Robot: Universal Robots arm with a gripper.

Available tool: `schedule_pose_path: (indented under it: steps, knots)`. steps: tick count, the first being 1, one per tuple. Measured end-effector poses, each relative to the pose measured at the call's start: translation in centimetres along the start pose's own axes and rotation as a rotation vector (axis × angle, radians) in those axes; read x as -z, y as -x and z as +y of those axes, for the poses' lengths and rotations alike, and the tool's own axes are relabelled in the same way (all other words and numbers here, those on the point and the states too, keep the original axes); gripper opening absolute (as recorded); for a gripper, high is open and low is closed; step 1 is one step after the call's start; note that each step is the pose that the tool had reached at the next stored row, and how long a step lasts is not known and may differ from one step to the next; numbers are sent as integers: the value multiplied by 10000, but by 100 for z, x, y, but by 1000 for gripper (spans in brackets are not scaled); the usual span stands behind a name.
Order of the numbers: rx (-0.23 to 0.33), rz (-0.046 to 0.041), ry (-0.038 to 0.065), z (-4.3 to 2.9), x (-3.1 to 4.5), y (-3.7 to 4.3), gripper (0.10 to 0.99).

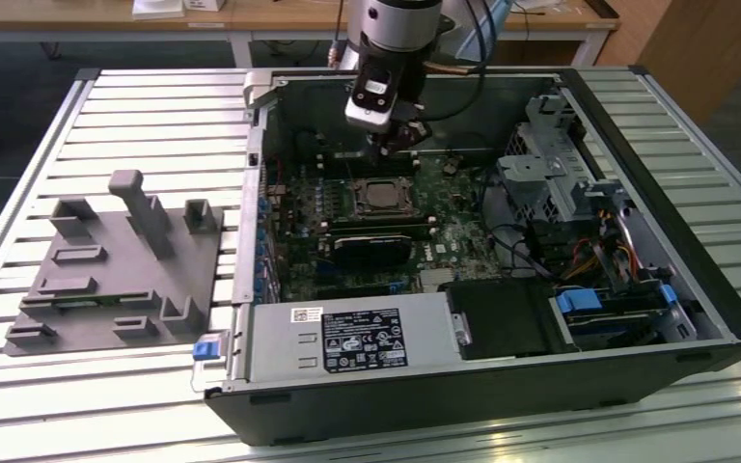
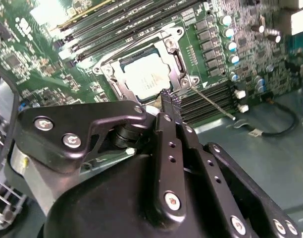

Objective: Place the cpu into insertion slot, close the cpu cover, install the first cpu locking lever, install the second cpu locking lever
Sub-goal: 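Install the first cpu locking lever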

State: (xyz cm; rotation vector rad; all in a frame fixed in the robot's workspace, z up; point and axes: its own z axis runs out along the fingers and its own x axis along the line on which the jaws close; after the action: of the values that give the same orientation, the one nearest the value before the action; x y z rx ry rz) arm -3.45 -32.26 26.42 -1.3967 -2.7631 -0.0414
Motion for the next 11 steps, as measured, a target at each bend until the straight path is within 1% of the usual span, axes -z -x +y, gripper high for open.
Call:
schedule_pose_path:
  steps: [11]
  knots:
    - [1524,5,-80,0,0,0,106]
